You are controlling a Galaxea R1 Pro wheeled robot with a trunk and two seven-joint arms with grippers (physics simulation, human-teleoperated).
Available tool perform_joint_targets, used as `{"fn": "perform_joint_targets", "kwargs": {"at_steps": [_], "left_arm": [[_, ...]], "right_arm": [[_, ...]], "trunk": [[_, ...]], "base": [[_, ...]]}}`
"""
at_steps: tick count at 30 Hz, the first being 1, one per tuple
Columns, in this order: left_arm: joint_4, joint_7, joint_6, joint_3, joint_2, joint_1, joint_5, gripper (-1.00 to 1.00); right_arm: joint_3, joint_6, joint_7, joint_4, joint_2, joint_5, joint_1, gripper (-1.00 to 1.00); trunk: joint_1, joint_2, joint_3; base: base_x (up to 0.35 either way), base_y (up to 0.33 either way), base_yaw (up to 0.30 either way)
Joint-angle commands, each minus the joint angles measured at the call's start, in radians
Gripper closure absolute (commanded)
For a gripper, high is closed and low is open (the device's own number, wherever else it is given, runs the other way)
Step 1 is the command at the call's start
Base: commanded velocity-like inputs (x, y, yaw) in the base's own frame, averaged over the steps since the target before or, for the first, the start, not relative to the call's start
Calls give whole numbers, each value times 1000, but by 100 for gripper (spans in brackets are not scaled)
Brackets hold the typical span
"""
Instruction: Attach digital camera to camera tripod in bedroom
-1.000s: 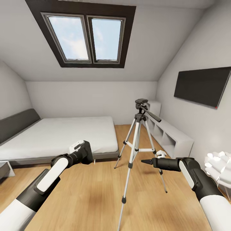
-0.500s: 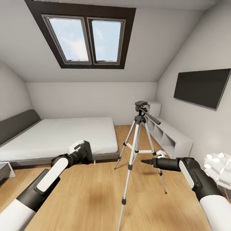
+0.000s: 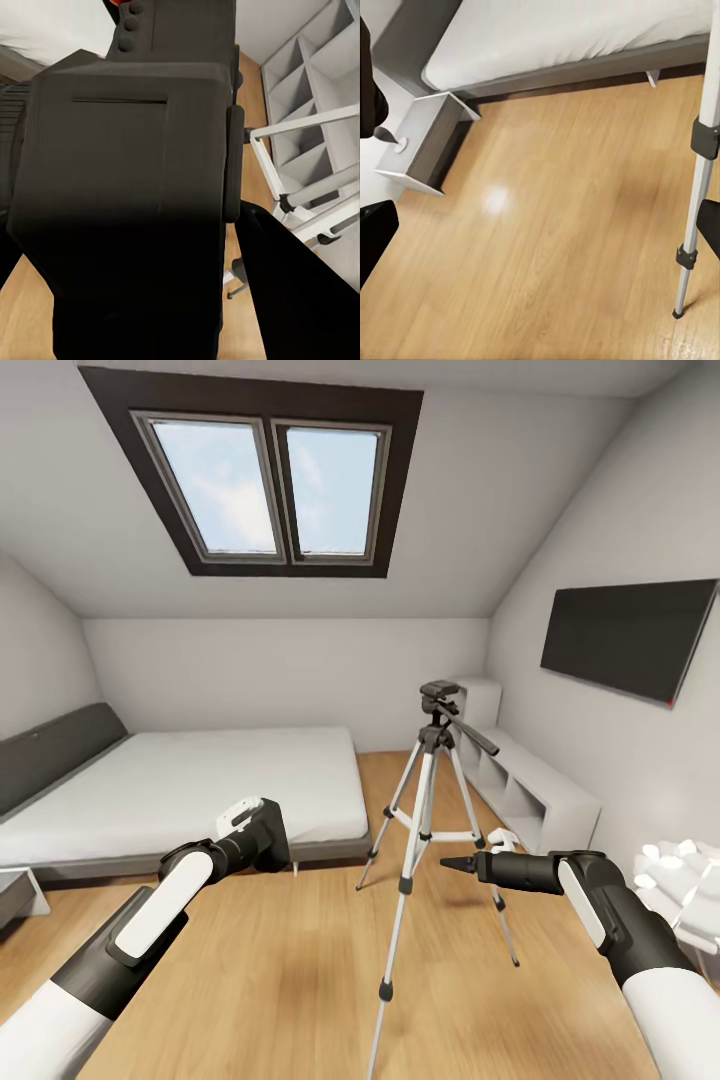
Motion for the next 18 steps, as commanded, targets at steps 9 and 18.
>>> {"fn": "perform_joint_targets", "kwargs": {"at_steps": [9, 18], "left_arm": [[47, 7, -45, -12, -23, -1, -25, 100], [421, 4, -55, -65, -86, -1, -23, 100]], "right_arm": [[-3, -2, -13, 128, -4, -4, -1, -100], [3, -45, -27, 504, -16, 16, -1, -100]], "trunk": [[-34, 62, 27], [-69, 125, 55]], "base": [[0, 0, 0], [0, 0, 0]]}}
